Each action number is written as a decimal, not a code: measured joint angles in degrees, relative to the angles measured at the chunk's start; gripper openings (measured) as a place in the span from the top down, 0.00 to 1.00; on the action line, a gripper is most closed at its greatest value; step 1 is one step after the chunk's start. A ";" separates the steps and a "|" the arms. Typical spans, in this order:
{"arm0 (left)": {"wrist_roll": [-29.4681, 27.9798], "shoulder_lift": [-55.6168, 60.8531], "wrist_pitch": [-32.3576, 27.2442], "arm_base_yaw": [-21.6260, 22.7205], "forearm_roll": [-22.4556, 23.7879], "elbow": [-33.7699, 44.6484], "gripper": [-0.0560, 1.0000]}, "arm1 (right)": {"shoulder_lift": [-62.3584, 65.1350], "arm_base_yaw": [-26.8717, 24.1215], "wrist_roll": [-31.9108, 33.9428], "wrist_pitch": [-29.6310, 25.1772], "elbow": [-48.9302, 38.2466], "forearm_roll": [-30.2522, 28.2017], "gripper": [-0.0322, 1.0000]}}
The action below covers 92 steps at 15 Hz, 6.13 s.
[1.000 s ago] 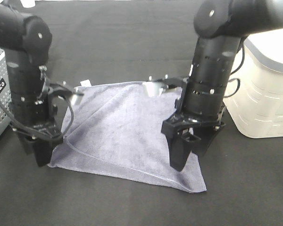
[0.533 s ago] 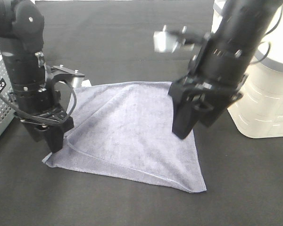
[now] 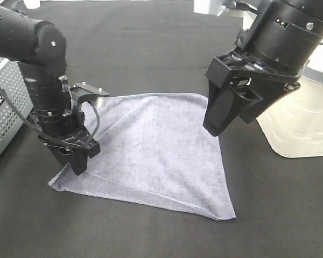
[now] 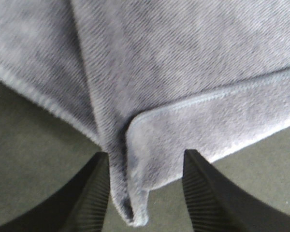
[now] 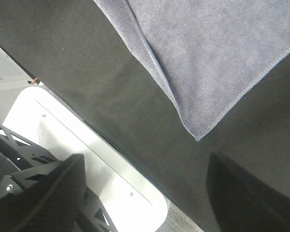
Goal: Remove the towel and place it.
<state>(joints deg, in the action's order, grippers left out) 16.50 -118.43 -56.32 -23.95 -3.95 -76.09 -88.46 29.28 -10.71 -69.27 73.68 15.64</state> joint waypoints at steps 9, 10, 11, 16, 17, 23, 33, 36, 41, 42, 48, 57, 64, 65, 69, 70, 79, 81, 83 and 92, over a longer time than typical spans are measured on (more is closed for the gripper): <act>0.11 -0.06 -3.04 -0.69 1.03 -0.17 0.95 | 0.11 0.00 0.57 -0.17 -0.17 0.00 0.31; 1.03 -0.06 -5.90 -0.69 1.03 -0.17 0.95 | 0.11 0.00 0.57 -0.17 -0.17 0.00 0.31; 2.18 -0.06 -8.31 -0.69 1.03 -0.17 0.95 | 0.11 0.00 0.57 -0.17 -0.17 0.00 0.31; 8.65 1.95 -12.61 -0.69 0.52 1.26 0.95 | 0.11 0.00 0.57 -0.17 -0.17 0.00 0.31; 9.91 2.81 -12.72 -0.69 0.34 3.09 0.95 | 0.11 0.00 0.57 -0.17 -0.17 0.00 0.31; 9.22 3.09 -9.40 -0.69 0.17 10.08 0.87 | 0.11 0.00 0.57 -0.17 -0.17 -0.06 0.31; 6.99 3.04 -4.81 -3.38 -10.89 6.13 0.42 | 0.11 0.00 2.12 -0.17 -0.17 -0.23 0.31; 7.05 0.52 -3.32 -7.96 -10.54 1.72 0.51 | 0.11 0.00 3.72 -0.23 -1.89 -0.23 0.31; 5.90 -3.27 1.60 -14.55 -5.33 -1.55 0.61 | 0.57 0.00 5.27 -0.23 -3.32 -0.29 0.31; 5.56 -4.07 2.06 -14.95 -4.93 -1.55 0.63 | 1.26 0.00 5.67 -0.23 -3.32 -0.29 0.31; 5.56 -4.70 1.60 -19.19 -4.41 -1.55 0.67 | 6.70 0.00 7.22 -0.23 -3.55 -1.32 0.31; 5.56 -5.90 -1.09 -22.86 -4.98 -1.72 0.69 | 11.52 0.00 9.00 -0.34 -3.55 -2.46 0.31; 1.43 -1.78 -9.11 -22.86 -0.86 -12.72 0.62 | 11.86 0.00 9.80 -0.34 -3.61 -2.64 0.31; 1.43 -1.78 -9.11 -22.86 -0.86 -12.72 0.62 | 11.86 0.00 9.80 -0.34 -3.61 -2.64 0.31; -10.08 -0.40 -12.78 -22.69 7.56 -19.88 0.44 | 13.24 0.00 12.15 -0.34 -3.55 -3.04 0.30; -11.40 0.34 -12.78 -22.12 8.02 -21.08 0.43 | 13.41 0.00 12.55 -0.34 -3.55 -3.44 0.30; -18.91 17.99 -13.06 4.35 3.95 -24.35 0.42 | 13.58 0.00 24.81 -0.40 3.67 -17.25 0.30; -18.96 22.12 -13.06 11.63 4.53 -20.86 0.42 | 13.58 -0.63 29.11 -0.46 4.41 -23.03 0.30; -18.96 26.30 -13.18 18.05 4.87 -16.67 0.42 | 13.58 -5.73 29.91 -0.40 5.67 -23.49 0.30; -18.74 53.23 -13.35 26.18 6.70 8.77 0.42 | 21.60 -14.38 19.71 -0.29 -2.18 -16.16 0.30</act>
<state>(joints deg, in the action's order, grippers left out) -2.23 -65.20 -69.67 2.23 2.75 -67.32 -66.86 14.90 9.00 -69.56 71.51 -0.52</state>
